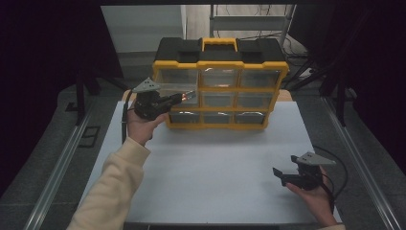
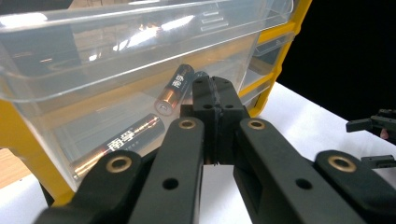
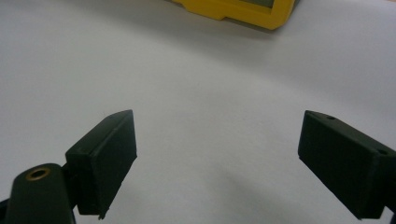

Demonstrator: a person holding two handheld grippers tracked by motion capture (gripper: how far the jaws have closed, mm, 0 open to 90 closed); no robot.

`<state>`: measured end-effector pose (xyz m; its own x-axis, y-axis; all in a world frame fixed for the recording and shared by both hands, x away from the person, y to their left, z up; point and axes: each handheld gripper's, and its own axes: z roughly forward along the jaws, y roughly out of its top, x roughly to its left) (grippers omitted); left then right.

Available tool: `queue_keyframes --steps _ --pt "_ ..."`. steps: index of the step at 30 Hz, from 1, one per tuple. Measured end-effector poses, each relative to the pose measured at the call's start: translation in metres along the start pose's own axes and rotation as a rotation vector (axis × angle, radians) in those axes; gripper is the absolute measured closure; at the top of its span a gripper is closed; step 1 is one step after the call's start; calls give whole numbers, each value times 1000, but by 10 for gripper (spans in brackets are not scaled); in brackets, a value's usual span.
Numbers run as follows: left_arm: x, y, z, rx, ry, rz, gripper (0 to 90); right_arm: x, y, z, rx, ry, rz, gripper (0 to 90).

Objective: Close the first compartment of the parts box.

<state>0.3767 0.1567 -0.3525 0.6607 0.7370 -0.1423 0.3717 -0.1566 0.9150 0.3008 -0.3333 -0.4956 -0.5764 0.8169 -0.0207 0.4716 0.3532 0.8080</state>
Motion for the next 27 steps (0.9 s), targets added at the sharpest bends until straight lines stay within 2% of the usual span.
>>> queue_keyframes --steps 16,27 --pt "8 3 10 -3 27 -17 900 -1 0 0 -1 2 0 120" --pt "16 6 18 -10 28 -35 900 -1 0 1 -4 11 7 120"
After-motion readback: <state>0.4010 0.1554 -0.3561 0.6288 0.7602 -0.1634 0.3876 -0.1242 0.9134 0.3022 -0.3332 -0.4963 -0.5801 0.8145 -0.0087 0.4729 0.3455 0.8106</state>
